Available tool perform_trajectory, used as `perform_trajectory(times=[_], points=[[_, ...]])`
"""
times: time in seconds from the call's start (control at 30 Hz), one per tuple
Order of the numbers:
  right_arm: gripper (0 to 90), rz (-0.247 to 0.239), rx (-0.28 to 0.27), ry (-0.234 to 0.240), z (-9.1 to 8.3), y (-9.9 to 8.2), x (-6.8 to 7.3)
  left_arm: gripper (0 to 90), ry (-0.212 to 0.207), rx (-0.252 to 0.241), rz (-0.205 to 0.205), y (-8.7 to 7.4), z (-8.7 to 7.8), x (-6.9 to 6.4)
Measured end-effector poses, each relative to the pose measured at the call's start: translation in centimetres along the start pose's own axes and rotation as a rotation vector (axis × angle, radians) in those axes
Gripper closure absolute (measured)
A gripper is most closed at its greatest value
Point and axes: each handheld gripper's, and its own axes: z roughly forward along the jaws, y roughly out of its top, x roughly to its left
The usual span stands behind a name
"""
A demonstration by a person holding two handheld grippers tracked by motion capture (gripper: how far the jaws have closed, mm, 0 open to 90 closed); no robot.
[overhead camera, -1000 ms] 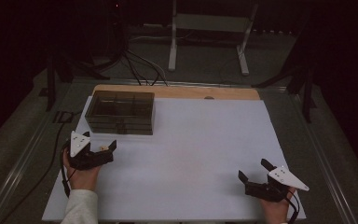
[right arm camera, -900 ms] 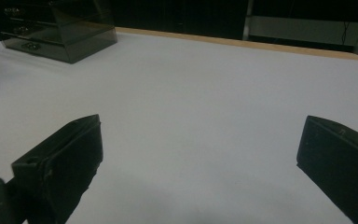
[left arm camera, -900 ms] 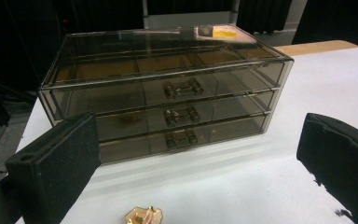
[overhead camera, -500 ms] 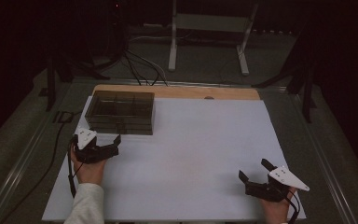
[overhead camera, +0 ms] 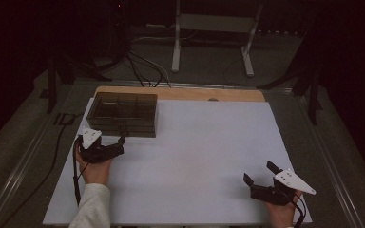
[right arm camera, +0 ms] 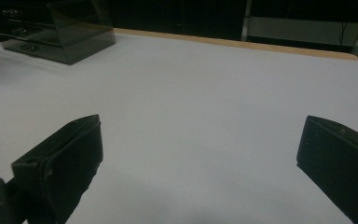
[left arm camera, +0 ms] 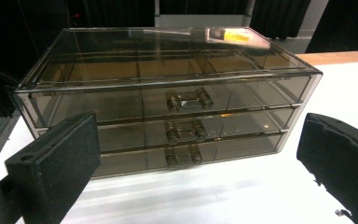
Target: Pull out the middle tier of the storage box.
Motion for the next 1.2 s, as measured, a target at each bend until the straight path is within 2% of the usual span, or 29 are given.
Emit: perform_trajectory(times=[0.4,0.63,0.9,1.0,1.03,1.17,1.2], points=[[0.6,0.0,0.0,0.0,0.0,0.0,0.0,0.6,0.008,0.02,0.013,0.3,1.4,-0.6],[0.6,0.001,-0.001,0.001,0.0,0.0,0.0,0.6,0.031,0.028,0.0,0.2,2.5,-0.8],[0.6,0.0,-0.005,0.001,0.0,0.0,0.0,0.6,0.059,0.044,0.014,-0.2,3.7,-1.4],[0.7,-0.001,-0.005,0.002,0.0,0.0,0.0,0.6,0.071,0.056,0.006,-0.3,4.0,-1.4],[0.7,-0.001,-0.006,0.002,0.0,0.0,-0.1,4.3,0.071,0.059,0.005,-0.4,4.1,-1.3],[0.7,-0.001,-0.006,0.003,0.0,0.0,0.0,8.5,0.084,0.07,0.0,-0.4,4.4,-1.4],[0.7,-0.001,-0.007,0.003,0.0,0.0,0.0,8.5,0.11,0.081,0.005,-0.6,4.6,-1.6]])
